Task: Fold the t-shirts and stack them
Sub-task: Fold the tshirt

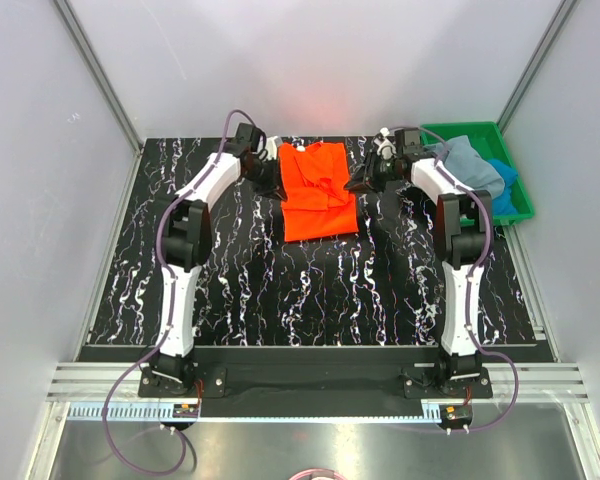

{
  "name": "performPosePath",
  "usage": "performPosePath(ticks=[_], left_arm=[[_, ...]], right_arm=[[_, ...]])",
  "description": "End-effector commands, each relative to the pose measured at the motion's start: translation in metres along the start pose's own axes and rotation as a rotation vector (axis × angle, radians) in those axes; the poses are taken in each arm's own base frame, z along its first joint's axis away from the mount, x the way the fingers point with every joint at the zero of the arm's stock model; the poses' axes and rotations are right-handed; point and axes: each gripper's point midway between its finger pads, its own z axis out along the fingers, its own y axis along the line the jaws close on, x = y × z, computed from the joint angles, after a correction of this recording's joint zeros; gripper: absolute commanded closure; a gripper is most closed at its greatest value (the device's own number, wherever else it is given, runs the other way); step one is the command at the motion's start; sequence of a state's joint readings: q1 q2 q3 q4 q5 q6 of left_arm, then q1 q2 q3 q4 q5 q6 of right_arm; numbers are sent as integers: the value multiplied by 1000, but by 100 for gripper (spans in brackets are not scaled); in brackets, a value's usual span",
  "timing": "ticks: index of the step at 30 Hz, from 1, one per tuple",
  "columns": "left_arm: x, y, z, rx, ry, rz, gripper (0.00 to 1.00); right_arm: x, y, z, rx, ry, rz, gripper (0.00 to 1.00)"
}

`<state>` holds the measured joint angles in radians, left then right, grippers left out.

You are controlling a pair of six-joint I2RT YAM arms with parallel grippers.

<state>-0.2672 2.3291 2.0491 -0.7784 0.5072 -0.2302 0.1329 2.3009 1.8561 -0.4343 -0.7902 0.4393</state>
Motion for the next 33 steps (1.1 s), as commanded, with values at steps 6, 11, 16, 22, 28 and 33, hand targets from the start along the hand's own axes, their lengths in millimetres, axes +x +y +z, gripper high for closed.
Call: performPosePath(ticks=[6, 11, 16, 22, 28, 33], left_arm=[[-28, 13, -5, -85, -86, 44, 28], [-43, -11, -50, -51, -156, 82, 12], [-28, -55, -74, 81, -161, 72, 16], [13, -78, -50, 181, -38, 46, 25], [39, -81, -4, 198, 63, 20, 25], [60, -63, 24, 161, 129, -35, 21]], right_arm=[[-20, -1, 2, 51, -54, -97, 27], [-27, 23, -20, 46, -84, -150, 27], [-18, 48, -34, -18, -81, -142, 30], [-7, 53, -34, -48, -53, -111, 31], [7, 37, -19, -36, -3, -75, 31], [16, 23, -4, -27, 35, -44, 31]])
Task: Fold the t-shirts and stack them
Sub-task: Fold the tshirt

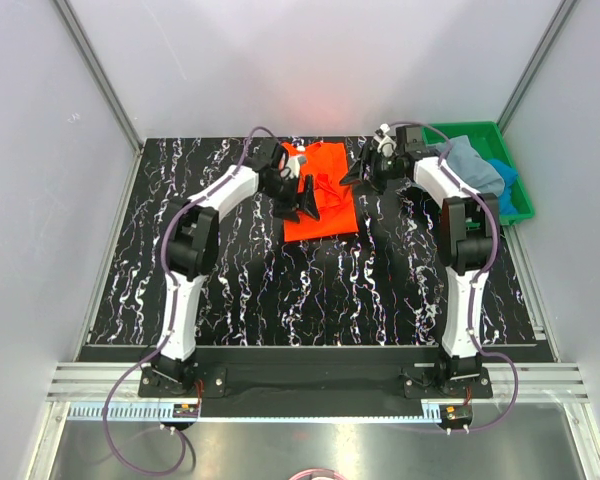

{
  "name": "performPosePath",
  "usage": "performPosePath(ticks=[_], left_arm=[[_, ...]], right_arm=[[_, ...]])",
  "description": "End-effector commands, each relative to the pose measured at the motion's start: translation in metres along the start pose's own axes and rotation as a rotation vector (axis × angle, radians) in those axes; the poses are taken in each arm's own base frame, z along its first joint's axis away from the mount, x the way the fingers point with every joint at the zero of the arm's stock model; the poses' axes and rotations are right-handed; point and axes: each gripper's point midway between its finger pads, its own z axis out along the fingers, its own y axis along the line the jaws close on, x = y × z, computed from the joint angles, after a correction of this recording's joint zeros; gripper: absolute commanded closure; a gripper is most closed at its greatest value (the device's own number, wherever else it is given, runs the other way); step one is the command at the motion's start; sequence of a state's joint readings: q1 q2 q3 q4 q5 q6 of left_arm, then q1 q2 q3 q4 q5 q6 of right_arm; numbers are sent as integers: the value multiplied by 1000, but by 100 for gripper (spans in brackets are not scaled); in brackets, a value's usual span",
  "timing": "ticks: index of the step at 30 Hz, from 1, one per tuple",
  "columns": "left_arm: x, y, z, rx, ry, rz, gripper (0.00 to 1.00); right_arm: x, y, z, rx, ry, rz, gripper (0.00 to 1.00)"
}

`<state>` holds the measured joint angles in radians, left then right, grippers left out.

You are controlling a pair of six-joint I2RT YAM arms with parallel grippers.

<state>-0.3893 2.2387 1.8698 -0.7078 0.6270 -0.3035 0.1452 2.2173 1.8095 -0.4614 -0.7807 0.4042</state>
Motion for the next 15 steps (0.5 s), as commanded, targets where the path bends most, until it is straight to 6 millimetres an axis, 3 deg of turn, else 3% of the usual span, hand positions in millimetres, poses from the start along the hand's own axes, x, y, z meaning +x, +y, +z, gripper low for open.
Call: performPosePath(ticks=[1, 10, 15], left_arm=[[5, 13, 11, 3, 17, -54, 20], [14, 33, 28, -45, 49, -114, 19], [23, 41, 35, -80, 76, -120, 19]], right_arm=[[8, 1, 13, -28, 35, 9, 31], [15, -12, 45, -35, 74, 44, 31], [17, -6, 60, -63, 87, 53, 32]])
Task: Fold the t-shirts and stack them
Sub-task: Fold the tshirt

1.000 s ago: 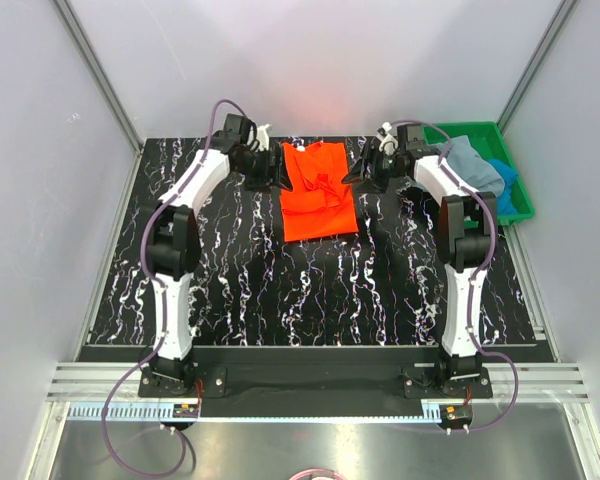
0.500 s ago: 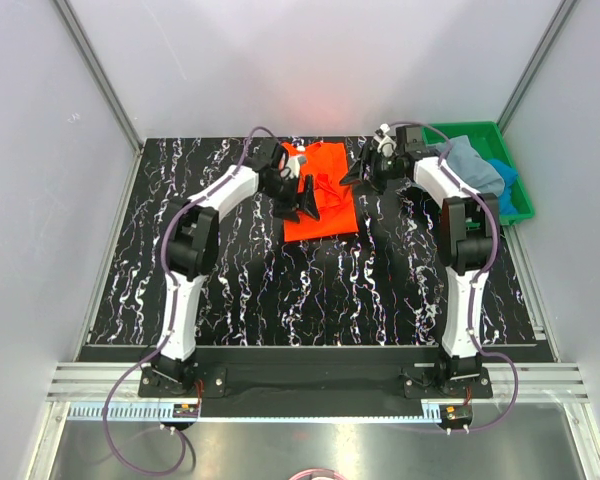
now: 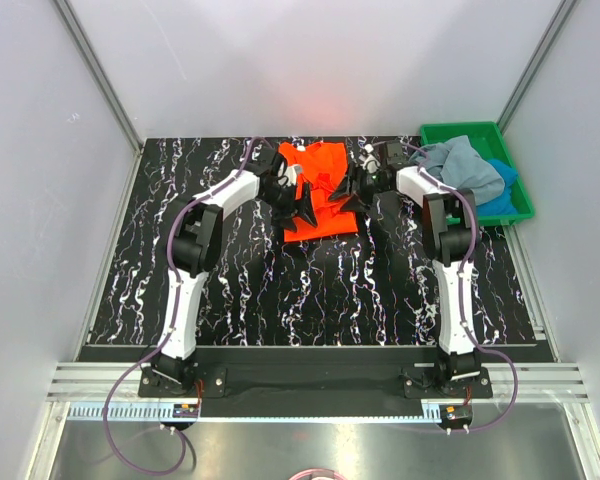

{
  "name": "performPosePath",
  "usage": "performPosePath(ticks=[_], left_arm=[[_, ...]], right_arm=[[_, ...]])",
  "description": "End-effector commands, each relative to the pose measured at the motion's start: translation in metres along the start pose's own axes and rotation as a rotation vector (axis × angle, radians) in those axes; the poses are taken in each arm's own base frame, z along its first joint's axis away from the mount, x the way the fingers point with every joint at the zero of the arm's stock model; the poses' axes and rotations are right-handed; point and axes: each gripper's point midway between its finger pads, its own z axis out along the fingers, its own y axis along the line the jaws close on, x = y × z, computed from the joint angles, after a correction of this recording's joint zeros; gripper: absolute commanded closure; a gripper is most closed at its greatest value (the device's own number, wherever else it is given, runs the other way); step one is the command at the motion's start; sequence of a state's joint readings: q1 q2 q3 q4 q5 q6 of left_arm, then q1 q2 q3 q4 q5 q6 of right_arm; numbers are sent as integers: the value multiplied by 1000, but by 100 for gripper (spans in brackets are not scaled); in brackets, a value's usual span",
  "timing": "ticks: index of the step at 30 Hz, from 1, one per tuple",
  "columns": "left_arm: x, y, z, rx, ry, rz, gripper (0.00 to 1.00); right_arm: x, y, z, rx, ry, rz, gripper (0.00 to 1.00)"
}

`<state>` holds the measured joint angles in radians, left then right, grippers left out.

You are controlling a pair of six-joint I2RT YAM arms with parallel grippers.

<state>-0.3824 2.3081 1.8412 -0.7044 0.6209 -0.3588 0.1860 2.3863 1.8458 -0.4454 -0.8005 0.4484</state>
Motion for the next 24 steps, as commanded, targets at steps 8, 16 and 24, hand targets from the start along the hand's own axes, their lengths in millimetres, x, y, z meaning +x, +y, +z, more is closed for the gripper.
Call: performPosePath(ticks=[8, 16, 24], left_arm=[[10, 19, 11, -94, 22, 19, 19], [17, 21, 10, -125, 35, 53, 18], [21, 23, 7, -179, 35, 112, 17]], right_arm=[[-35, 60, 20, -152, -49, -42, 32], [-80, 73, 26, -217, -163, -50, 31], [-126, 84, 17, -261, -274, -59, 29]])
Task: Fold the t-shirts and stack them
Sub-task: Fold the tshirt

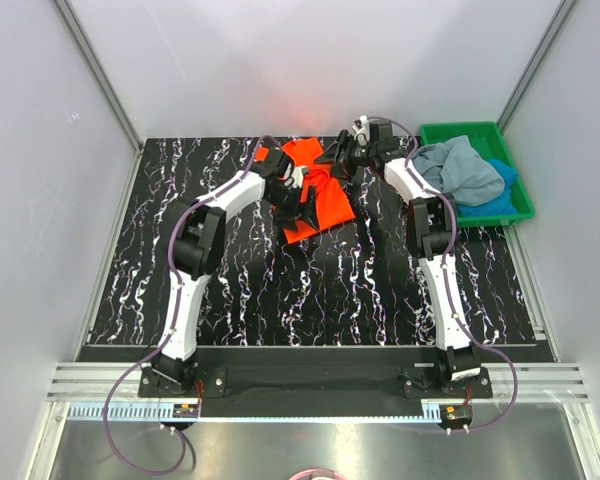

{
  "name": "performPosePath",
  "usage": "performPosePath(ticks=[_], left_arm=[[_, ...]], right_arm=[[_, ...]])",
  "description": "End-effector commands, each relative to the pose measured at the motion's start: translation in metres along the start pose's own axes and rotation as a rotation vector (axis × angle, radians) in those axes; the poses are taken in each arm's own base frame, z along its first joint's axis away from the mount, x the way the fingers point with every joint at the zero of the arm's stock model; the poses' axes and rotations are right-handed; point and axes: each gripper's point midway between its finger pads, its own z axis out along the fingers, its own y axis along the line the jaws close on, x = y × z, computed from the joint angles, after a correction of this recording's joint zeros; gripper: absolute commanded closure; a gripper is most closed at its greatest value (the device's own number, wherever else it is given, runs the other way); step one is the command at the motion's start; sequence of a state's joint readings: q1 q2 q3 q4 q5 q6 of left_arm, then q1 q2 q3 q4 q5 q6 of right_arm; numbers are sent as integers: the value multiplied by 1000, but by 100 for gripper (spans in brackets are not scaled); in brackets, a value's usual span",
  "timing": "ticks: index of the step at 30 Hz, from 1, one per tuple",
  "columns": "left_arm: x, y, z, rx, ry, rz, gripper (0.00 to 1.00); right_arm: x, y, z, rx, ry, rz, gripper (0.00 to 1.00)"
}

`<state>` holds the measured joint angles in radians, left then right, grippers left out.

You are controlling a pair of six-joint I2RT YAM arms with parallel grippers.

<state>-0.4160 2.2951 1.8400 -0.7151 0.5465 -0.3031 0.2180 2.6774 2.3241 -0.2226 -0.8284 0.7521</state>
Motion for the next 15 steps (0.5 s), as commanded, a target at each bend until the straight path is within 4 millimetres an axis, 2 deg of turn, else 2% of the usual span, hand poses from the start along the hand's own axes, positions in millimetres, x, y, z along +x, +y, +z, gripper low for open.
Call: performPosePath(ticks=[1, 9, 11, 15], left_arm=[[20, 21, 5, -119, 46, 39, 17], [30, 11, 7, -138, 65, 89, 17], [30, 6, 6, -139, 62, 105, 17], [30, -3, 4, -145, 54, 137, 17]], right_arm=[[-36, 36, -11, -75, -94, -39, 29], [-52, 80, -39, -144, -129, -35, 27], [-54, 80, -43, -140, -138, -29, 27], [-62, 93, -50, -156, -168, -74, 26]])
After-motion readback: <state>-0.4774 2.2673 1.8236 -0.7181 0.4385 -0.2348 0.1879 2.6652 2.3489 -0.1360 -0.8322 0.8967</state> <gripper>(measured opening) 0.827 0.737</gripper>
